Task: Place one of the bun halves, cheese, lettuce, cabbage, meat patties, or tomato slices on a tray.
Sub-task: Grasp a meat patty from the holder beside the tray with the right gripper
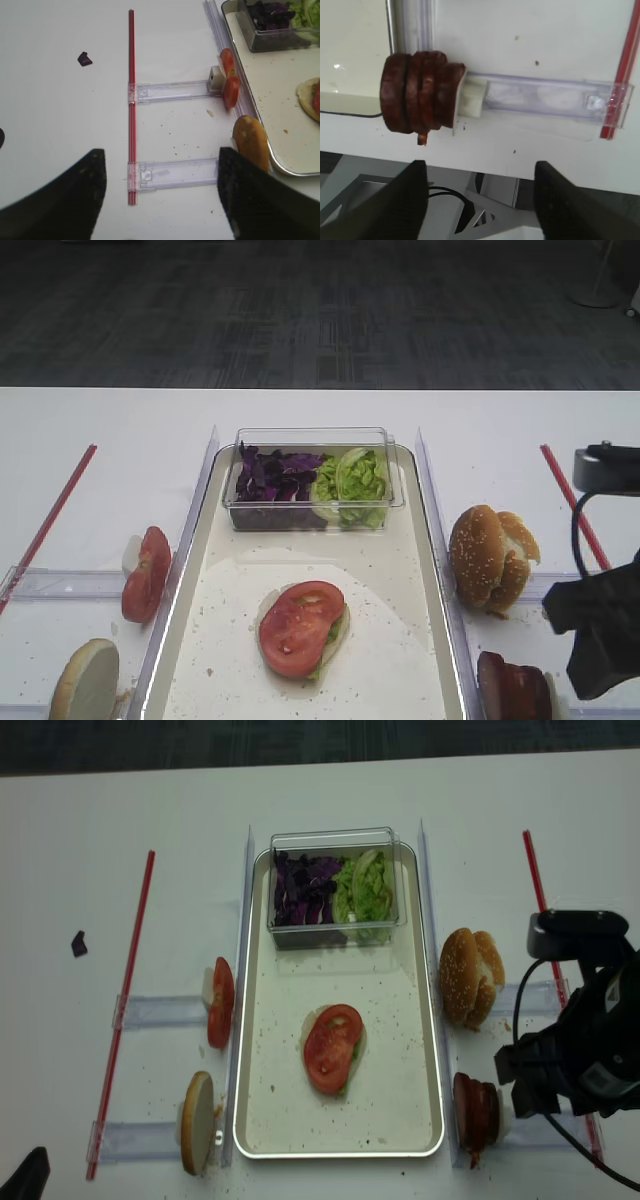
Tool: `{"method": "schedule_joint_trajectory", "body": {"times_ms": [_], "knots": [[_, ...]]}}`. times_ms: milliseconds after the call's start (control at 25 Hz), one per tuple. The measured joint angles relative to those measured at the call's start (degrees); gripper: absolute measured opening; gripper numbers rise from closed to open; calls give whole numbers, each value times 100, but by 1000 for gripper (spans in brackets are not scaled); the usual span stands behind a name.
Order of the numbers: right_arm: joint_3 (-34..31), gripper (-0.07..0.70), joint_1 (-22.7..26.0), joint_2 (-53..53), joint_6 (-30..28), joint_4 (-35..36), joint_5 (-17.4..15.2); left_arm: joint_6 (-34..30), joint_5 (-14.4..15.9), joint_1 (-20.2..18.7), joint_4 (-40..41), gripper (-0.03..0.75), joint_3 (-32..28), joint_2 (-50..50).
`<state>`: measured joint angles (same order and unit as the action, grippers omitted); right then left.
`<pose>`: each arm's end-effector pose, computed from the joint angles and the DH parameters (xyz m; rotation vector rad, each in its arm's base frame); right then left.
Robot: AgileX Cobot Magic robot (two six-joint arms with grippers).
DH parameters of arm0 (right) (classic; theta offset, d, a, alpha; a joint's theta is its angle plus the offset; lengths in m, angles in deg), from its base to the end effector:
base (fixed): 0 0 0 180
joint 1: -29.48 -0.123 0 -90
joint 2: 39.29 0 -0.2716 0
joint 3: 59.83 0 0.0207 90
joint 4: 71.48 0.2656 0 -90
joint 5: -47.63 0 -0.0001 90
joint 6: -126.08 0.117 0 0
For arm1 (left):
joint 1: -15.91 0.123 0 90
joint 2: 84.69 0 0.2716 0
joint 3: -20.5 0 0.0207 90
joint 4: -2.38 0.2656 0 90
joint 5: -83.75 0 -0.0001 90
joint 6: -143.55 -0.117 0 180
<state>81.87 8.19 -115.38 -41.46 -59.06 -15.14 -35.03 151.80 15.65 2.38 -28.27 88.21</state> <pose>0.1706 0.0905 0.1812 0.0925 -3.1150 -0.3143 0.0358 -0.0002 0.2574 -0.0219 2.1627 -0.0169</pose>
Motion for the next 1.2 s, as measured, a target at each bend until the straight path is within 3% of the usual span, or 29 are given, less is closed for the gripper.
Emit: {"method": "schedule_joint_trajectory", "body": {"times_ms": [240, 600, 1200], "knots": [[4, 481, -849, -321, 663, 0, 247, 0, 0, 0, 0, 440, 0, 0], [513, 480, -1759, -637, 1383, 0, 287, 0, 0, 0, 0, 439, 0, 0], [749, 452, -1974, -971, 1770, -230, 294, 0, 0, 0, 0, 439, 0, 0]]}}
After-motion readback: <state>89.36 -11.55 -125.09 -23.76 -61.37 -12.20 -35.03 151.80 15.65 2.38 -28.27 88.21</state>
